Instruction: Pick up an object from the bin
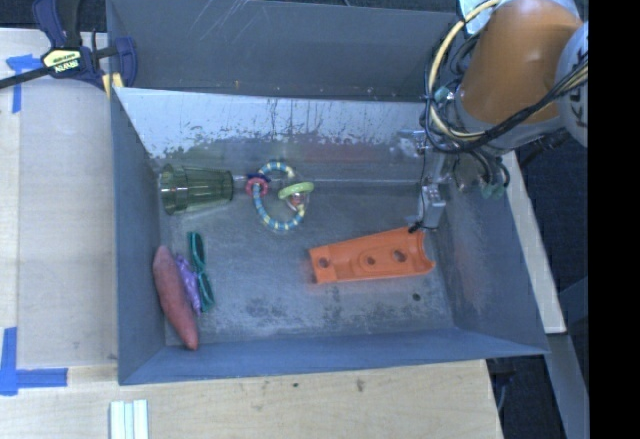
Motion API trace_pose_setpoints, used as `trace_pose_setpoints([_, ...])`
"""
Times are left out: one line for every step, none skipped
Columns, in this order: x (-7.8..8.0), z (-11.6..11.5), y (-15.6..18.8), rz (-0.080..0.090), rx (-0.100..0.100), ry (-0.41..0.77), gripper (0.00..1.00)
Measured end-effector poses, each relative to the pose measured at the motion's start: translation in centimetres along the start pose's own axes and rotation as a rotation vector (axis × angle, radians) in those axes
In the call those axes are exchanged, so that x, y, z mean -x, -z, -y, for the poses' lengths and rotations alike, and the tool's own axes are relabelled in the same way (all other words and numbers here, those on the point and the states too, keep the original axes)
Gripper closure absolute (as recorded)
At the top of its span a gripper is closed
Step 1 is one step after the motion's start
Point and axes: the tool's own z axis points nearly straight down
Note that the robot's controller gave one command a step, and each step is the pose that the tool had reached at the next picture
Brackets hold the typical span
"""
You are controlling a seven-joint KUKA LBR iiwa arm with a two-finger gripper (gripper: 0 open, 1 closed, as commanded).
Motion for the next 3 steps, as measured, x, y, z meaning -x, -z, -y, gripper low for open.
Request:
trace_pose_setpoints([-1.6, -0.8, -5.0, -0.001, 0.001, -0.047, 0.0])
trace_pose_setpoints([-5.1, 1.2, -8.8, 0.003, -0.001, 0.033, 1.0])
trace_pose_setpoints([-5.1, 1.2, -8.8, 0.003, -0.001, 0.034, 1.0])
